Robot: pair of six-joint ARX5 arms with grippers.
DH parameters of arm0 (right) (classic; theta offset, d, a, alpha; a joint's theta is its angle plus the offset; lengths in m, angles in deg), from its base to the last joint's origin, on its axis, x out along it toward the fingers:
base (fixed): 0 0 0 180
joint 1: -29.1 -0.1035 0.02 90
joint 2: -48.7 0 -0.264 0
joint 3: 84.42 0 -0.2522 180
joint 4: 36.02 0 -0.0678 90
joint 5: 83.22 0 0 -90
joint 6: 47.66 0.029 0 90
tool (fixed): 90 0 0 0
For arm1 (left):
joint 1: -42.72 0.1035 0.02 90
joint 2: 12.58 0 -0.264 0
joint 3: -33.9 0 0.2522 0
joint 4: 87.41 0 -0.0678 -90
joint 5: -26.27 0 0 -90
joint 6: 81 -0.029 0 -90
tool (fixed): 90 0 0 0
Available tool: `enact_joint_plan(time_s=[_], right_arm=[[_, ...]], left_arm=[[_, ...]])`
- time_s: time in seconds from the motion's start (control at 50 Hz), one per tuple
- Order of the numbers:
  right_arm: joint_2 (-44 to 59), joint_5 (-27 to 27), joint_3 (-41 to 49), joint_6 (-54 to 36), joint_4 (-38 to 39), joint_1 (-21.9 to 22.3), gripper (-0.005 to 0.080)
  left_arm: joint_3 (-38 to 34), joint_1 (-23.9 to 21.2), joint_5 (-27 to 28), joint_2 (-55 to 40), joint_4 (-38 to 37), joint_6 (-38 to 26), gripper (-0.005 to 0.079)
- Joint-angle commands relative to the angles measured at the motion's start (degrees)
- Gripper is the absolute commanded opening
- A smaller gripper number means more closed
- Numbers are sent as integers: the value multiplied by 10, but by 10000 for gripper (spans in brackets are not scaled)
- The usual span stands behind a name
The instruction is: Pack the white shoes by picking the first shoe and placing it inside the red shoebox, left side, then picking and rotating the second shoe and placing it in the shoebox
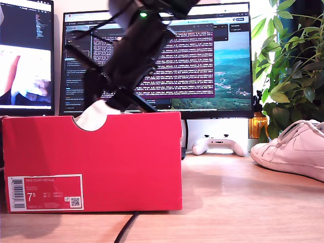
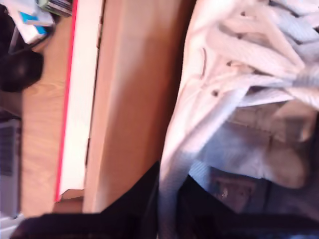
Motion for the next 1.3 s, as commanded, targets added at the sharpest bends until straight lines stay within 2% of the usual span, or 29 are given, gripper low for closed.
enact_joint_plan(time_s=[0.0,0.18,0.24,0.32,0.4,0.46,0.82,0.96,1.02,1.28], right_arm=[[-2,-2,-16,-2,21,-3,-13],[8,-15,-16,-2,27,-8,-11],[8,-20,-16,-2,29,-11,14],[8,-25,-16,-2,38,-13,102],[8,-23,-16,-3,42,-13,231],[8,-19,-16,-3,43,-13,277],[6,-9,-34,-14,40,-9,281],[0,-4,-83,-76,-26,12,286],[0,-4,-111,-110,-87,23,287],[0,33,-210,-118,-315,90,292]], left_arm=[[5,-2,2,-2,8,0,-11],[5,-2,2,-2,8,0,-11],[5,-2,2,-2,8,0,-11],[5,-2,2,-2,6,0,-11],[5,-2,2,-2,4,0,-11],[5,-2,2,-2,3,0,-11],[5,-2,2,-2,-9,0,-11],[5,-2,2,-2,-9,0,-11],[5,-2,2,-2,-9,0,-11],[5,-2,2,-2,-9,0,-11]])
